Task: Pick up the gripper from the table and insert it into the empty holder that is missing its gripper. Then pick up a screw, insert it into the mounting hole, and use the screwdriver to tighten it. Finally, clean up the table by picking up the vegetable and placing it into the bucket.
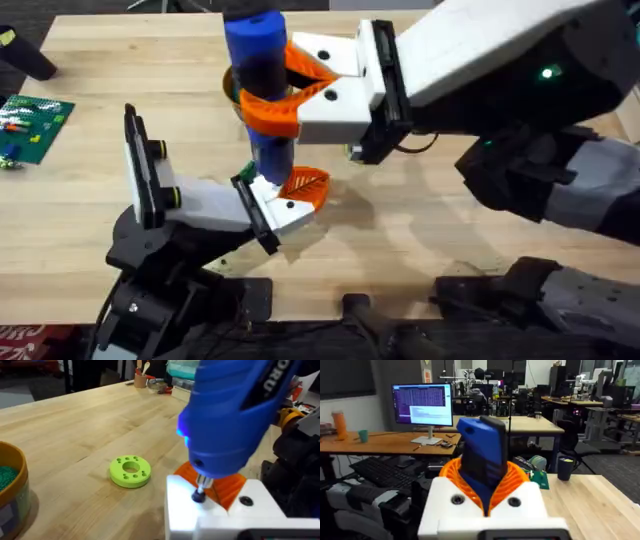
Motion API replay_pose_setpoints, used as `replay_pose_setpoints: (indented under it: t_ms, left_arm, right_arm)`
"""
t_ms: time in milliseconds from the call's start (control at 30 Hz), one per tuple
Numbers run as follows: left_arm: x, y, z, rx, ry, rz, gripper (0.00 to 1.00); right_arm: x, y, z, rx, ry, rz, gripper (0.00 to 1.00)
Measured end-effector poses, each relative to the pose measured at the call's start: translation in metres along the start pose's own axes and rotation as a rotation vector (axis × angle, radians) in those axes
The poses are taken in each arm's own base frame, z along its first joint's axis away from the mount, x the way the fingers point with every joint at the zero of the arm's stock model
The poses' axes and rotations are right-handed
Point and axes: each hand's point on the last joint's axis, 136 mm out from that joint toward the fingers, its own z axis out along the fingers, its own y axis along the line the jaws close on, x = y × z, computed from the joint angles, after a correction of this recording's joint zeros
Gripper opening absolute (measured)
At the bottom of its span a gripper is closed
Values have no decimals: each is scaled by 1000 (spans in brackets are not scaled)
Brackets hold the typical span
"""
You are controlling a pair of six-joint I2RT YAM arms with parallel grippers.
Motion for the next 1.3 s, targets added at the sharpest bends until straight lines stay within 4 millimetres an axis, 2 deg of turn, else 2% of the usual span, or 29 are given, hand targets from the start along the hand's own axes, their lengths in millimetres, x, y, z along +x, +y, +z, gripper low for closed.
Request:
replay_pose_setpoints:
  t_ms: [800, 1300]
  left_arm:
    - [1, 0, 0, 0, 2, -3, 15]
    - [0, 1, 0, -7, -2, 11, 15]
  right_arm:
    - [6, -6, 2, 12, 3, 14, 34]
    - [-2, 3, 2, -39, -51, -48, 34]
